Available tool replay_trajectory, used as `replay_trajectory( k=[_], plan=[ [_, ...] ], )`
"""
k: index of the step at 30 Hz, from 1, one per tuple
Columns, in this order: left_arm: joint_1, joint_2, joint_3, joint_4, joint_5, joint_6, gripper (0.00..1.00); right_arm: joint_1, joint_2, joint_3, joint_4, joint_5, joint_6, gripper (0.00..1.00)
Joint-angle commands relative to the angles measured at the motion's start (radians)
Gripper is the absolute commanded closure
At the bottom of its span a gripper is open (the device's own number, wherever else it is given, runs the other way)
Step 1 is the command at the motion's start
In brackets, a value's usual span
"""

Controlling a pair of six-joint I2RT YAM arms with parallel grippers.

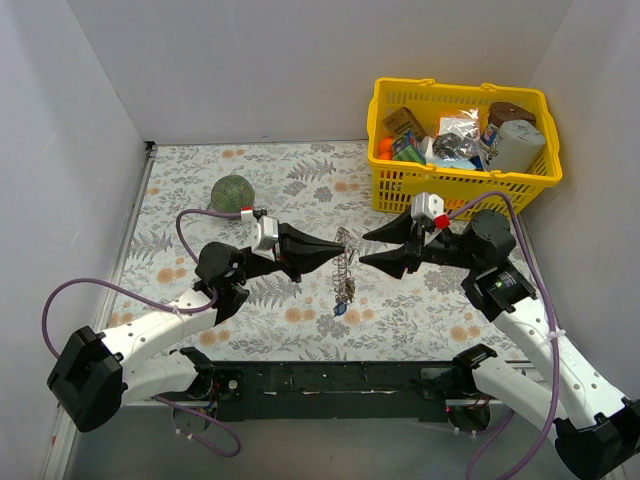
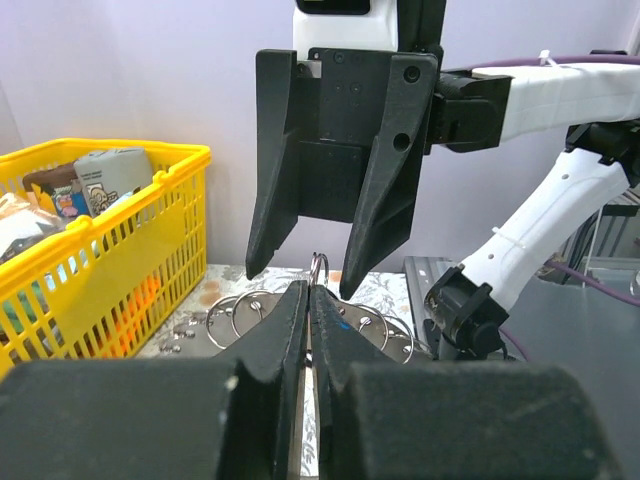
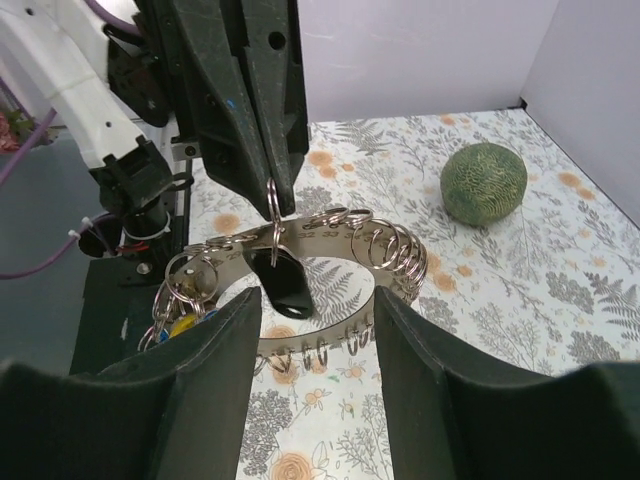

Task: Put the keys on the keyring

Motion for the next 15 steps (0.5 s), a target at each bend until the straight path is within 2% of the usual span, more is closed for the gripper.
replay_trajectory(
  k=[1, 5, 10, 12, 15],
  plan=[
    [0.005, 0.002, 0.009, 0.111, 0.021, -0.031, 1.0, -0.006, -0.015, -0.006, 0.154, -0.092, 0.068, 0.44],
    [0.005, 0.015, 0.017, 0.108, 0.021, -0.028, 1.0, -0.004, -0.004, -0.022, 0.237, -0.152, 0.15, 0.48],
    [0.007, 0.022, 0.021, 0.099, 0.023, -0.019, 1.0, -0.006, 0.002, -0.029, 0.26, -0.164, 0.165, 0.52],
    [0.007, 0.025, 0.024, 0.098, 0.024, -0.02, 1.0, -0.006, 0.007, -0.028, 0.256, -0.161, 0.165, 0.59],
    [0.008, 0.028, 0.031, 0.091, 0.03, -0.022, 1.0, -0.006, 0.017, -0.026, 0.237, -0.147, 0.156, 0.64]
  ],
)
